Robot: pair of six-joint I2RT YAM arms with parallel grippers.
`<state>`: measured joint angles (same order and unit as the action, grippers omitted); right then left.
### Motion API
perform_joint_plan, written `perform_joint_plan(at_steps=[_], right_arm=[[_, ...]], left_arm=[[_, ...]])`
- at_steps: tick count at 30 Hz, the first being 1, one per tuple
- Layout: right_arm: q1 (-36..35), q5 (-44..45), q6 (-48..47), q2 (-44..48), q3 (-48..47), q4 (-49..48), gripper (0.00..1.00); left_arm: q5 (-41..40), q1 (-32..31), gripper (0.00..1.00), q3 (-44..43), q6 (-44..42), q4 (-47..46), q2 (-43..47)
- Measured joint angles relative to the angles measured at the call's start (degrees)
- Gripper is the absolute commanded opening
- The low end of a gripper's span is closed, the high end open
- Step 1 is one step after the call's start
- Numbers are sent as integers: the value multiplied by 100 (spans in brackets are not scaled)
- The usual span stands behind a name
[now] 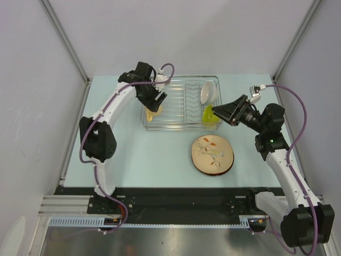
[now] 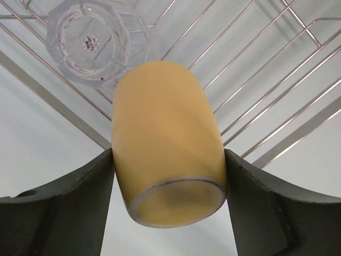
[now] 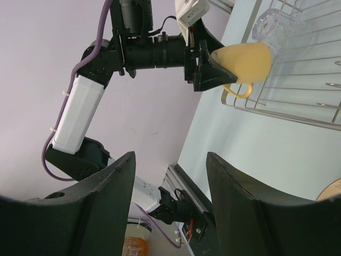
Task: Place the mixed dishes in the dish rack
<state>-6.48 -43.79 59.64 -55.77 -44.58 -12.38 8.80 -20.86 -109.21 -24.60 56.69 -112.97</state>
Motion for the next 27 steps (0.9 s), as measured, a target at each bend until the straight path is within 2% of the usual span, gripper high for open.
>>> perform_joint_plan(at_steps=[12,27], right_arm=[[68,-11,-17,9,87,48,60],[136,-15,-179,50,92,354,67]], left_arm=[[-149,-297,0,59,-168,-304,-485],[-389,-332,2,957,-404,-911,-170]])
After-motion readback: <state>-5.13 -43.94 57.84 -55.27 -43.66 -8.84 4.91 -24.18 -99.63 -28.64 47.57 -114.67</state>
